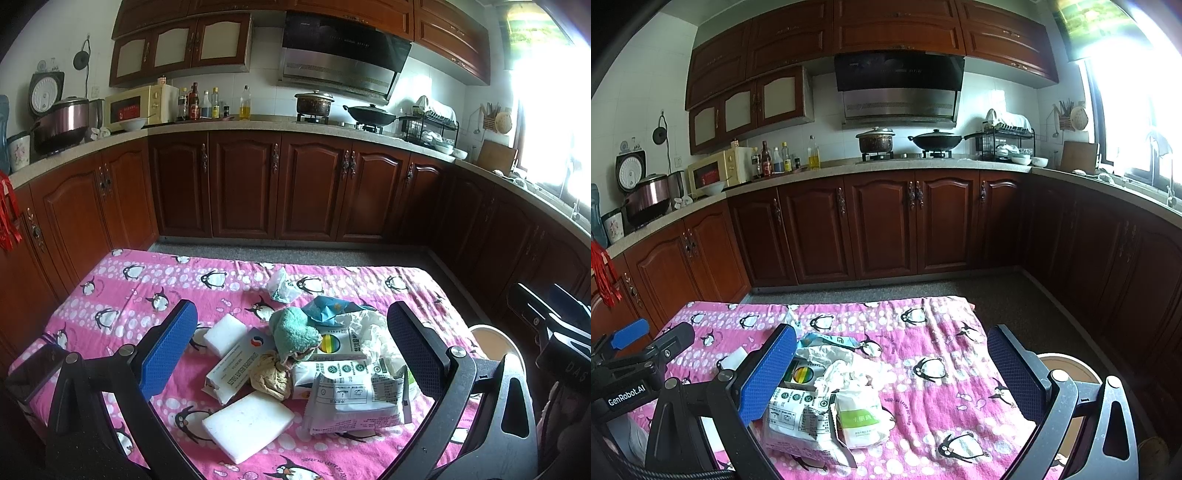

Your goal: Collect trash

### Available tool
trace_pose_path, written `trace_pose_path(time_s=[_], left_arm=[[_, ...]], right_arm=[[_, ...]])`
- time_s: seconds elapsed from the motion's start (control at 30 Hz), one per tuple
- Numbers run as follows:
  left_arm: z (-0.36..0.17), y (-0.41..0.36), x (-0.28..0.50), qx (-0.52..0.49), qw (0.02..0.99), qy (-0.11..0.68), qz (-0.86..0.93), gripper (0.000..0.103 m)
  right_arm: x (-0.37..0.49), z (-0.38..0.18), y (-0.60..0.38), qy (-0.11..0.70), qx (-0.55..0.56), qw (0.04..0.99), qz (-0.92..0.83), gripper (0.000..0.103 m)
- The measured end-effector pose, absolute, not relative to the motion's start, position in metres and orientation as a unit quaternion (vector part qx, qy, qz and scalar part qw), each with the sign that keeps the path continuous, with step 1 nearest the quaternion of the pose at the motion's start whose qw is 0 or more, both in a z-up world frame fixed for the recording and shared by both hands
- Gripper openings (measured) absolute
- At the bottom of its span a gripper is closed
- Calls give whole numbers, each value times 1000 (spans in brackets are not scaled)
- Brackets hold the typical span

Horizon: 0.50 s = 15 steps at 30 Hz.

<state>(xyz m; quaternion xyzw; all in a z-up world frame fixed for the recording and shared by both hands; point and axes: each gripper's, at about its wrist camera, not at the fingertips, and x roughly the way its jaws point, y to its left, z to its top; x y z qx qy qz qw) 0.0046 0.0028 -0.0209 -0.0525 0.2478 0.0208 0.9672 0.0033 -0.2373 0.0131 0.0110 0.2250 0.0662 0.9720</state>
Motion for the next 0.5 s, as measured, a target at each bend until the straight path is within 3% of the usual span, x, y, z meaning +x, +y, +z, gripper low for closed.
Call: trace_pose_path(time_s=[0.5], left_arm=[[-31,5,11,-59,962,264,22,102]], right_arm=[[10,8,-237,244,8,967,68,102]])
